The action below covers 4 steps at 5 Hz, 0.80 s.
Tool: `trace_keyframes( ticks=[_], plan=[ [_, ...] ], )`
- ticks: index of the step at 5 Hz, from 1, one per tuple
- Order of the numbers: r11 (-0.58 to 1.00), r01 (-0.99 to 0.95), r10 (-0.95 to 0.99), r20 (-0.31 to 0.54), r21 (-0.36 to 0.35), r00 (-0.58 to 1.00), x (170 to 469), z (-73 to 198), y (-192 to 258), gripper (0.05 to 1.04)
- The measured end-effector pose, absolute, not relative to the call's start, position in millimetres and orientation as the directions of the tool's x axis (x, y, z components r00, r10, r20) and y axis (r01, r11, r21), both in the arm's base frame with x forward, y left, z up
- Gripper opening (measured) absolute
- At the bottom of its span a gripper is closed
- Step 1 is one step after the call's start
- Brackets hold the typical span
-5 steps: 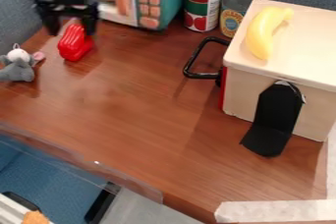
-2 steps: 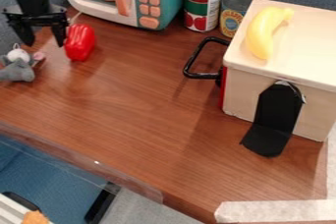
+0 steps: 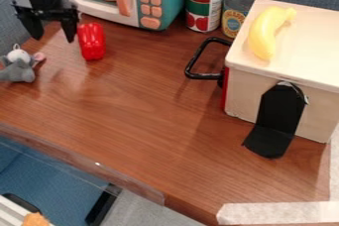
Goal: Moved the red capsicum to the lower middle of the table
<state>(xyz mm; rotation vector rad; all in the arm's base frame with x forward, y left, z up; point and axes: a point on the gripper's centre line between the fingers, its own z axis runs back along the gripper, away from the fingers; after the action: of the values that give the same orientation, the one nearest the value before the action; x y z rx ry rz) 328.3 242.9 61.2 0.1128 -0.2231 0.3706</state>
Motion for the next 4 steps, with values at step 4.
trace_keyframes(
  ticks=[4],
  plan=[
    [0.893,-0.445,0.425,0.2,0.068,0.883,353.6,64.2,189.6,1.0]
  ],
)
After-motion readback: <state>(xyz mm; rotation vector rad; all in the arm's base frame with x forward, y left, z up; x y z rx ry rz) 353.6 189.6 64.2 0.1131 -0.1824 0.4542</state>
